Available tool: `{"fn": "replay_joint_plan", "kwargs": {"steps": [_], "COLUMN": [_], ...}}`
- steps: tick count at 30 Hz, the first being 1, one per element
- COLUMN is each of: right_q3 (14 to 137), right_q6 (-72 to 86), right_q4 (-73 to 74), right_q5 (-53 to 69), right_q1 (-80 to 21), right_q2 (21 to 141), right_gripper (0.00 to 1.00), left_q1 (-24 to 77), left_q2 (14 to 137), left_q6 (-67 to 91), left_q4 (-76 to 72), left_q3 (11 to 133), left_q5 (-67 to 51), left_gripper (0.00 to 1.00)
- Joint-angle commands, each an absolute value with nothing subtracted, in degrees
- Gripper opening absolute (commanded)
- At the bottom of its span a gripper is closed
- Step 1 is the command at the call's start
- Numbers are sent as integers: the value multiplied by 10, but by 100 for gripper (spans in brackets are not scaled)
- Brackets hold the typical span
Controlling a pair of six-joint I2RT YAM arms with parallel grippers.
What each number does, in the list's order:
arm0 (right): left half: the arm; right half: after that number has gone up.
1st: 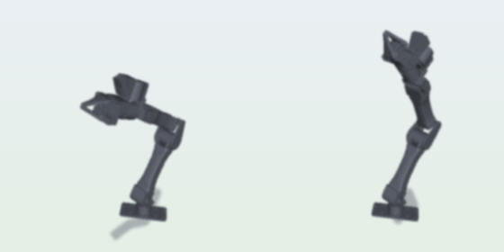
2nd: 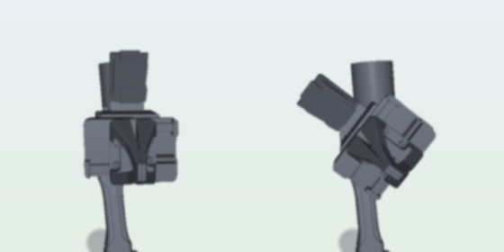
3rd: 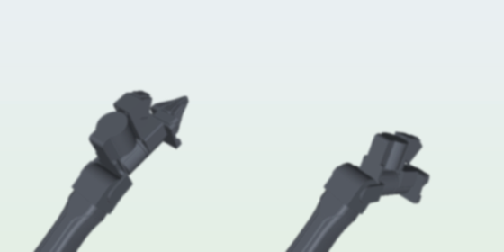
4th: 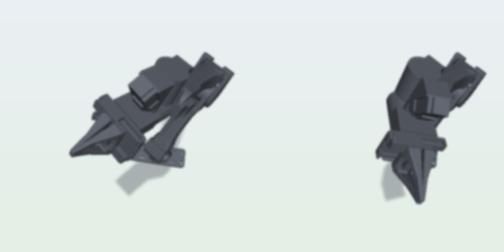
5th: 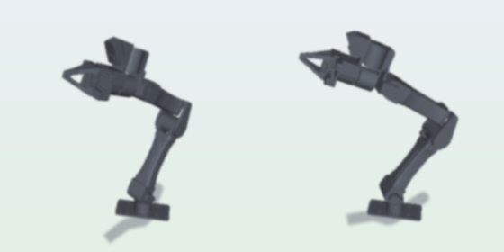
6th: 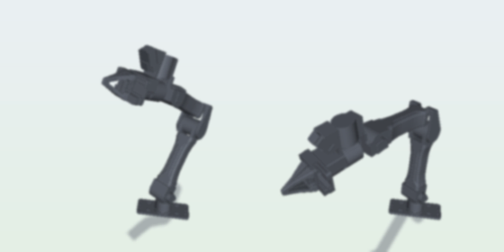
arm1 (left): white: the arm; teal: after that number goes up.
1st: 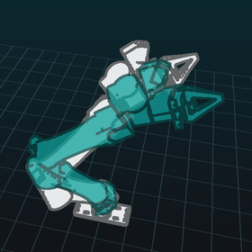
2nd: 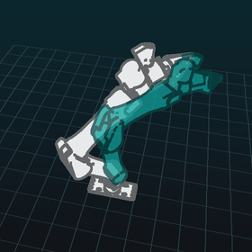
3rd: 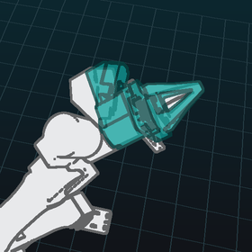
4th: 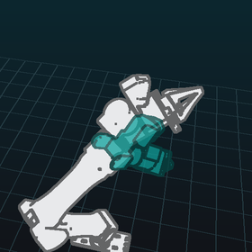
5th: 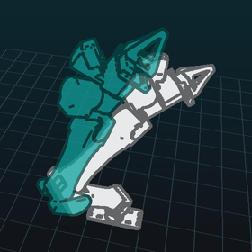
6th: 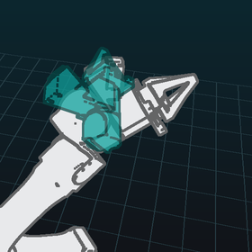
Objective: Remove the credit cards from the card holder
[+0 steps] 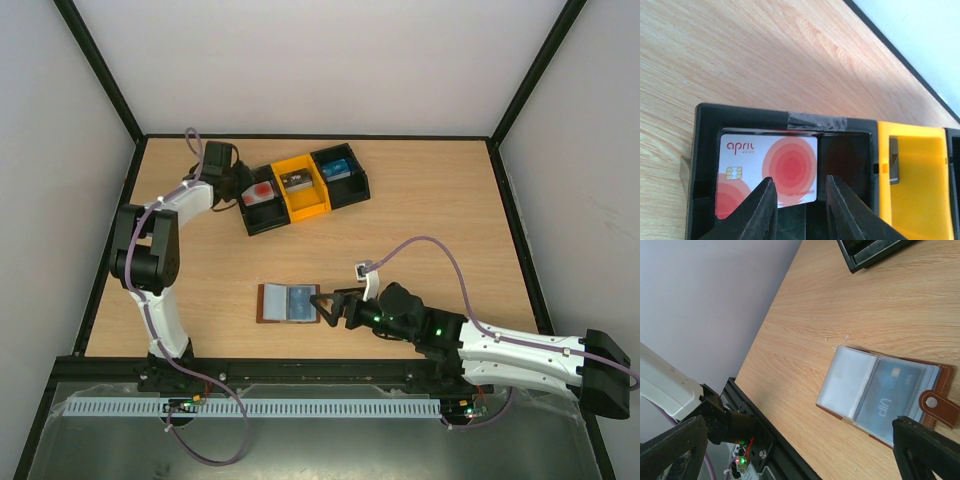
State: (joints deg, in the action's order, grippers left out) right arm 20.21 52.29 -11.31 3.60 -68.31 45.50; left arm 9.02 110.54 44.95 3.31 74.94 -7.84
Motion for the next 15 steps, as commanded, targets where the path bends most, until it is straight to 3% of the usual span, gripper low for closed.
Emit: {"fn": "replay_joint_plan", "kwargs": {"steps": [1, 11, 15], "right_q3": [217, 213, 212], "right_q6": [519, 524, 535], "right_q4": [-95, -93, -89], "right_q5": [21, 13, 5], "right_q1": [-683, -683, -683], "right_q2": [451, 452, 458], "right_gripper": [98, 98, 98], "left_q1": [88, 88, 88], "left_q2": [1109, 1082, 1050], "left_q6": [439, 429, 420], "left_q4": [49, 70, 89], "left_q3": [774, 780, 776], "left_q5": [-69, -77, -91], "left_gripper": [31, 38, 45]}}
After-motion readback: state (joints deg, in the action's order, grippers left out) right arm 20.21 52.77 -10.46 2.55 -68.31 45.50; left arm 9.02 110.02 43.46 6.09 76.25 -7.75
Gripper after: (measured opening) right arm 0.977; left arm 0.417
